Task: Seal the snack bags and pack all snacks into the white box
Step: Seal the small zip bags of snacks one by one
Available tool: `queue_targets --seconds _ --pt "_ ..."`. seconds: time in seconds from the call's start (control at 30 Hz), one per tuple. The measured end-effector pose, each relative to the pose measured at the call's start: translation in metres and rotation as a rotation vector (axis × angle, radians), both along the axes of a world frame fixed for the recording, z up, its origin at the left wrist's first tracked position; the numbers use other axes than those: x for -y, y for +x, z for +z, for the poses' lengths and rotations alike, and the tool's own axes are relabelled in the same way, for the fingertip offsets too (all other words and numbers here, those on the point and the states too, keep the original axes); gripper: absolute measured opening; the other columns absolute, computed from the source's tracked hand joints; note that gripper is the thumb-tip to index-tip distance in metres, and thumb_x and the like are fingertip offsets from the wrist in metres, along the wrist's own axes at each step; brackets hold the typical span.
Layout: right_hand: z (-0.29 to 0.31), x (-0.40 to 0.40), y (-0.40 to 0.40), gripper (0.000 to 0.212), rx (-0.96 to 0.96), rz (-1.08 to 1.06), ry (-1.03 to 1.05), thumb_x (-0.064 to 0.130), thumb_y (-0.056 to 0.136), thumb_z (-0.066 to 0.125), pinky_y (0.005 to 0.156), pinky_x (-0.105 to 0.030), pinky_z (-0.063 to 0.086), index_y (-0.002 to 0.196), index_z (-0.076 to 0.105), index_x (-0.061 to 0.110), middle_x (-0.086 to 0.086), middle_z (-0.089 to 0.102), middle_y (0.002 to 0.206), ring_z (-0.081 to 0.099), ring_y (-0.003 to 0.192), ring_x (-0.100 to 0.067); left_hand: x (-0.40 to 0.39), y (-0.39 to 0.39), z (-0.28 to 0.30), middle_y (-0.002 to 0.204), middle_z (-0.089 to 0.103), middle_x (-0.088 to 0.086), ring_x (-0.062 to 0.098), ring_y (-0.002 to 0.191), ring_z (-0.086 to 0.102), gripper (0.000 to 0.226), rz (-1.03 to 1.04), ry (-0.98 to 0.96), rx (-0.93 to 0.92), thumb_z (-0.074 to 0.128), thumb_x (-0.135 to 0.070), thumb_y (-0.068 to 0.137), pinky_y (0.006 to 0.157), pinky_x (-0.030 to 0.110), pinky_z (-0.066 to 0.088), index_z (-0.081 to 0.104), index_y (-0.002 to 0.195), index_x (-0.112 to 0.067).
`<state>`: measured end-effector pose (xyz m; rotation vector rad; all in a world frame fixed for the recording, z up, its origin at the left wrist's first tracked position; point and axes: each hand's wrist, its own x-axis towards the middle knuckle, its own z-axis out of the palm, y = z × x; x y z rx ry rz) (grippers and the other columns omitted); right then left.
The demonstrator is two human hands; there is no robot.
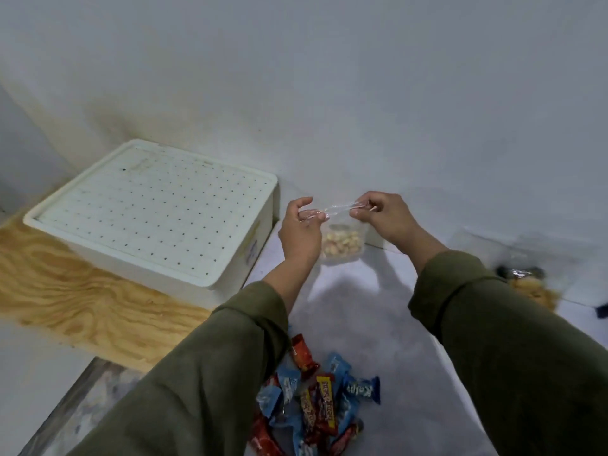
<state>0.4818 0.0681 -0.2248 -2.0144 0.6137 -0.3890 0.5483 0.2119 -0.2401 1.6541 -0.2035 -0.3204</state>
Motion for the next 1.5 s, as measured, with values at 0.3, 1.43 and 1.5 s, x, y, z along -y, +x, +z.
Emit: queue_targets --seconds 0.3,1.43,1.5 --pt "0.080 -0.024 -0.073 0.007 0.104 -0.203 -0.071 0.016 0.078 0.074 0.070 -0.020 0.046 0.080 0.067 0.018 0.003 0.063 0.077 0.056 0.075 -0.012 -0.001 -0.034 0.073 0.095 0.068 0.003 -0.010 0.070 0.061 0.028 -0.250 -0.120 0.126 0.053 -0.005 0.092 0.057 0.002 0.040 0.053 0.113 -0.024" --pt "0.134 0.026 -0.177 0.016 -0.018 -0.349 -0.419 0.020 0.089 0.056 0.091 -0.037 0.031 0.076 0.057 0.029 0.018 0.059 0.080 0.052 0.100 -0.014 0.093 -0.143 0.127 0.080 0.065 -0.005 0.007 0.074 0.058 0.008 -0.416 -0.079 0.341 0.061 -0.012 0.088 0.065 0.008 0.041 0.062 0.081 -0.015" --pt "0.135 0.027 -0.177 0.016 -0.020 -0.355 -0.436 0.018 0.089 0.054 0.086 -0.034 0.023 0.078 0.058 0.028 0.015 0.060 0.085 0.050 0.100 -0.013 0.096 -0.144 0.129 0.079 0.064 -0.005 0.007 0.073 0.056 0.010 -0.416 -0.066 0.374 0.060 -0.011 0.088 0.065 0.011 0.041 0.062 0.080 -0.015"
